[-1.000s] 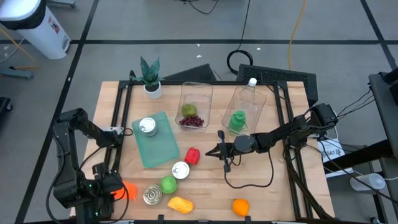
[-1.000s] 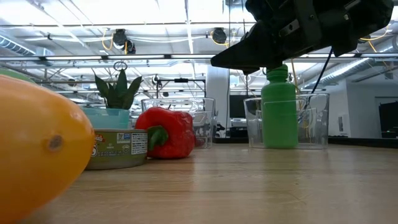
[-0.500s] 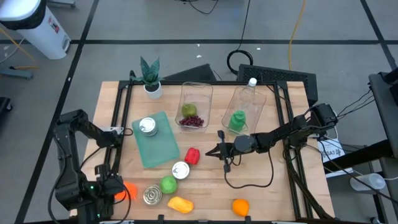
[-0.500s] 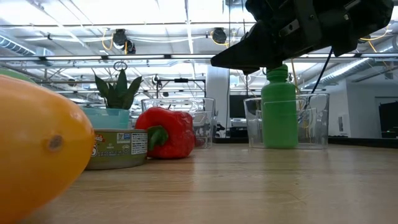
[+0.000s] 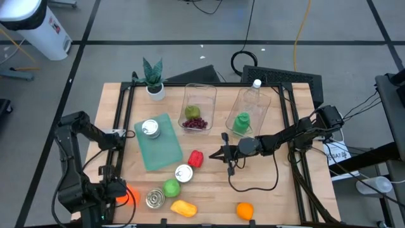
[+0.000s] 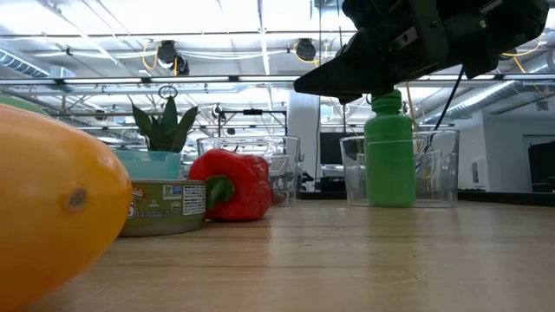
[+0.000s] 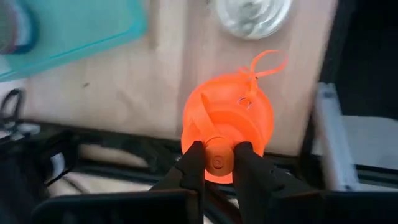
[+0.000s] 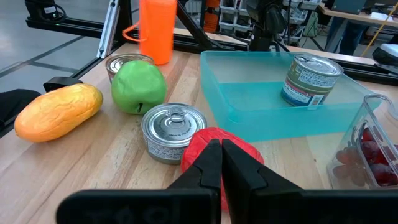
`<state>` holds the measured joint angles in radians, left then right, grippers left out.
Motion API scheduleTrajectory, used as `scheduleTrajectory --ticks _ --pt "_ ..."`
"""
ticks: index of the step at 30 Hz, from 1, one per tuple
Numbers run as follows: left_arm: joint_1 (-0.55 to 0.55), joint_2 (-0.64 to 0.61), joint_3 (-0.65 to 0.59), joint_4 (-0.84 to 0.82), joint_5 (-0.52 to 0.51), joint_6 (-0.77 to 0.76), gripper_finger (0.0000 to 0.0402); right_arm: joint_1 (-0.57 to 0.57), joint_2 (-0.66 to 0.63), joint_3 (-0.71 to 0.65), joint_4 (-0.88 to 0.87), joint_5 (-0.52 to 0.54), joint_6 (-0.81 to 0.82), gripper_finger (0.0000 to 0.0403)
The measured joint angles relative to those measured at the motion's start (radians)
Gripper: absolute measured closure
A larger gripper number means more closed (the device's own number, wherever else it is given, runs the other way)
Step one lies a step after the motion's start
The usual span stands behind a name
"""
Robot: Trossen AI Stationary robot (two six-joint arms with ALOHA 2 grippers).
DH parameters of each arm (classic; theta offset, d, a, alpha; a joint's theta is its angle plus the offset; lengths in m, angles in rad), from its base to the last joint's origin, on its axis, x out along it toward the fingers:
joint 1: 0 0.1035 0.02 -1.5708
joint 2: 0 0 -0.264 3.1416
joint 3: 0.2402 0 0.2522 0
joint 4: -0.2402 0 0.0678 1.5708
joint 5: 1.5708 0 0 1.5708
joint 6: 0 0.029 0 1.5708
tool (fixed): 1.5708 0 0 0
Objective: Pick & Place Food Item
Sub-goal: Put the orange water bottle into the right transparent bin
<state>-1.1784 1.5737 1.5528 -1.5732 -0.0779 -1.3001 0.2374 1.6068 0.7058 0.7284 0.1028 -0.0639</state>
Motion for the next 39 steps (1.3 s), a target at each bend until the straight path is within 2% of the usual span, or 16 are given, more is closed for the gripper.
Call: scheduleTrajectory --ticks 16,22,28,32,39 --pt "0.150 -0.002 0.155 0.002 -0.003 0.264 0.0347 0.000 0.000 0.000 0.008 0.000 0.000 0.0398" --pt "0.210 -0.002 0.222 0.003 -0.079 0.407 0.0345 0.000 0.000 0.000 0.076 0.000 0.001 0.0382" --pt "0.328 -0.003 0.304 0.003 -0.108 0.568 0.0344 0.000 0.000 0.000 0.177 0.000 0.012 0.0306" --pt "0.436 -0.003 0.338 0.003 -0.119 0.701 0.0344 -0.001 0.000 0.000 0.242 0.000 0.002 0.0234" --pt "0.618 -0.003 0.351 0.002 -0.193 0.848 0.0344 -0.014 0.000 0.001 0.401 0.004 0.005 0.0095"
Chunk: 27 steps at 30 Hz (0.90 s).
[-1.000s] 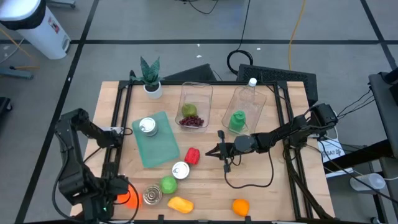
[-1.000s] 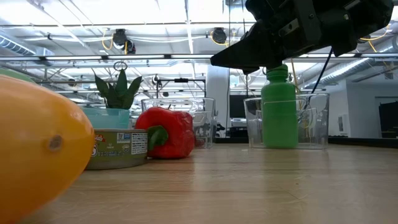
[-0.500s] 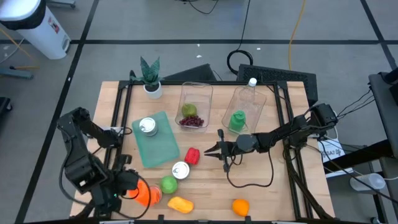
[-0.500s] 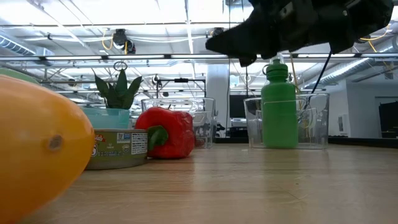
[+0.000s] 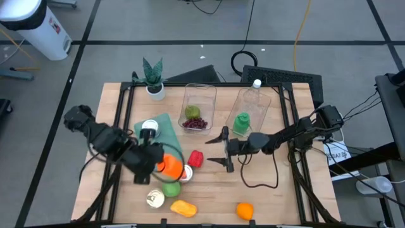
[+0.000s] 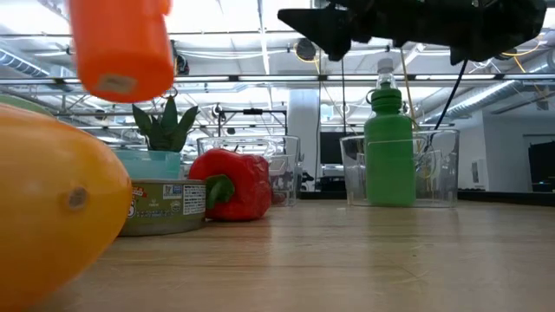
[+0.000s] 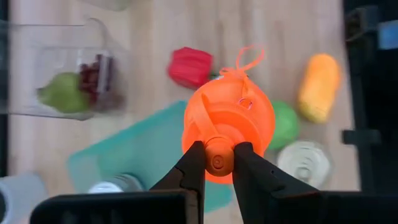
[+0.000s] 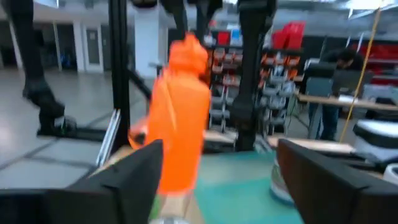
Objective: Pick & Place Food Item
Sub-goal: Put the orange water bottle into the right transparent bin
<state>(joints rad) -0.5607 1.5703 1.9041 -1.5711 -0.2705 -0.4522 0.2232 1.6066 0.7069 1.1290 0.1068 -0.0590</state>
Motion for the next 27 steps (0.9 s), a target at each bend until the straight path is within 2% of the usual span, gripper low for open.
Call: scheduleTrajectory --ticks 3,6,10,15,18,27 --pt "0.069 0.006 0.001 0.004 -0.025 0.016 0.0344 -0.017 0.000 0.026 0.001 -0.001 0.041 0.0043" --pt "0.120 0.010 0.001 0.013 -0.053 0.030 0.0344 -0.036 0.000 0.085 -0.076 -0.002 0.071 0.0010" --pt "0.170 0.020 0.001 0.040 -0.069 0.067 0.0344 -0.057 0.000 0.232 -0.308 0.005 0.066 0.0008" --pt "0.204 0.047 0.001 0.054 -0.088 0.111 0.0344 -0.061 0.000 0.395 -0.559 0.089 -0.025 0.0004" --pt "0.215 0.067 0.001 0.059 -0.122 0.134 0.0344 -0.060 0.000 0.426 -0.610 0.092 -0.037 0.0003" --pt "0.233 0.114 0.000 0.126 -0.123 0.227 0.0344 -0.072 0.000 0.431 -0.691 0.088 -0.032 0.0003"
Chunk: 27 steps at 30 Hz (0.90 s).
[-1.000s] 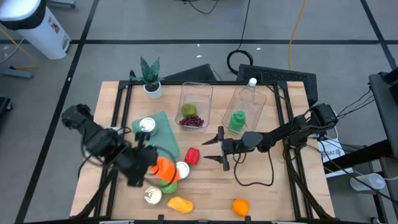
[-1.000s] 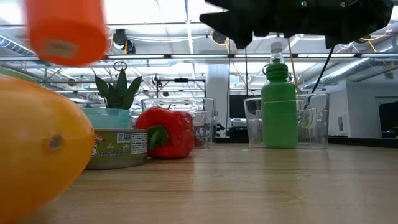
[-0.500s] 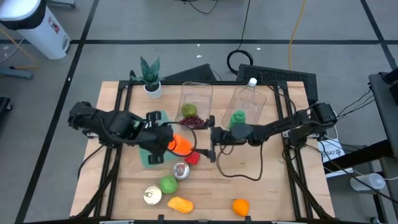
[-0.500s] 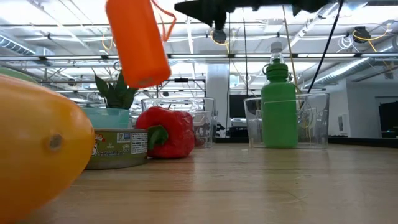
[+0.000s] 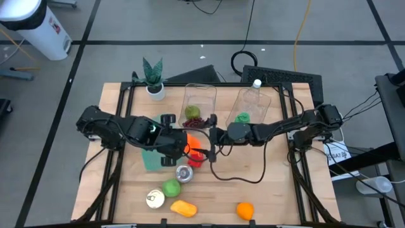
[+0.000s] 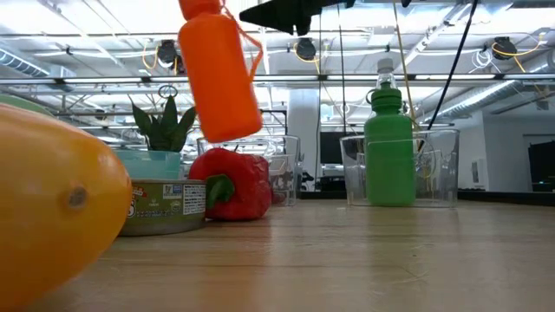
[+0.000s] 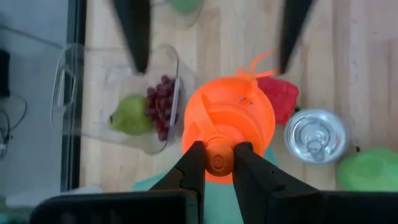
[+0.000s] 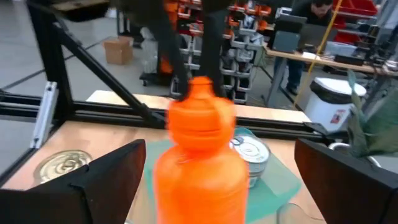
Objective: Pick & Place Food Item
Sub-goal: Put the orange water bottle into the right transparent bin
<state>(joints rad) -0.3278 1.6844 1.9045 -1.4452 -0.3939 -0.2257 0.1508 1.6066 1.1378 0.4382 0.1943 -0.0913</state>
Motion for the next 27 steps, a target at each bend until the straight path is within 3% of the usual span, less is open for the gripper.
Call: scheduleTrajectory --ticks 18,27 --pt "0.038 0.000 0.000 0.233 0.000 0.168 0.0344 -0.017 0.000 0.000 -0.053 -0.010 0.034 0.0003" --pt "0.037 0.005 0.000 0.250 0.018 0.181 0.0344 -0.024 0.000 -0.001 -0.029 -0.017 -0.029 0.0009"
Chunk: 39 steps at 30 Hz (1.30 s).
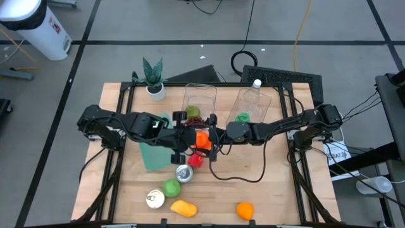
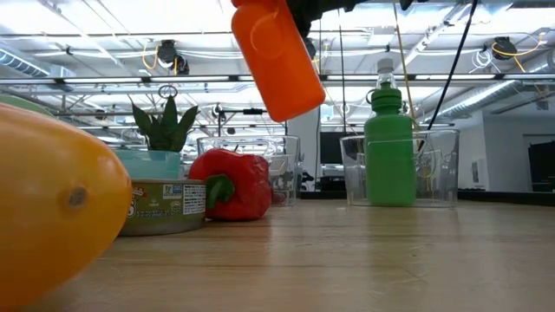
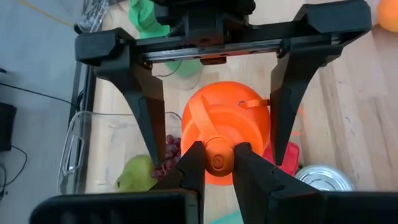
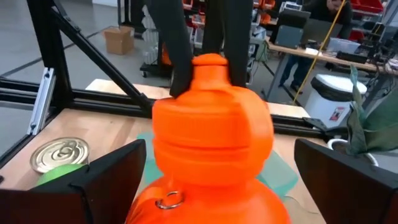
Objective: Pick & Place Food Item
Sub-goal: Put the orange water bottle into the right transparent bin
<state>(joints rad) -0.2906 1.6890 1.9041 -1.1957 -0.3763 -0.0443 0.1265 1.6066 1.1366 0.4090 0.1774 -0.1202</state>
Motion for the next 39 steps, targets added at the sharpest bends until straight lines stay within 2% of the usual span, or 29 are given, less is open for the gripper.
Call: scheduleTrajectory --ticks 8,11,15,20,25,32,35,39 --pt "-0.001 0.000 0.000 0.034 0.009 0.016 0.0344 -0.012 0.000 0.000 0.004 -0.003 0.034 0.0012" --pt "-0.001 0.000 0.000 0.034 0.010 0.016 0.0344 -0.013 0.000 0.000 0.003 -0.003 0.031 0.0031" --pt "-0.001 0.000 0.000 0.036 0.010 0.016 0.0344 -0.013 0.000 0.000 0.003 -0.005 0.018 0.0095" --pt "-0.001 0.000 0.000 0.043 0.025 0.009 0.0344 -0.014 0.000 0.000 0.013 -0.060 -0.005 0.0205" --pt "0.003 0.001 0.000 0.042 0.040 0.006 0.0344 -0.016 0.000 0.001 0.010 -0.097 0.001 0.0208" --pt "0.002 0.001 0.000 0.043 0.041 -0.002 0.0340 -0.016 0.000 0.001 0.007 -0.097 0.010 0.0208" --pt "-0.003 0.001 0.000 0.053 0.019 0.012 0.0318 -0.016 0.000 0.001 0.008 -0.098 0.009 0.0208" --pt "-0.022 -0.002 0.000 0.058 0.003 0.054 0.0254 -0.016 0.000 0.000 -0.008 -0.091 0.010 0.0208"
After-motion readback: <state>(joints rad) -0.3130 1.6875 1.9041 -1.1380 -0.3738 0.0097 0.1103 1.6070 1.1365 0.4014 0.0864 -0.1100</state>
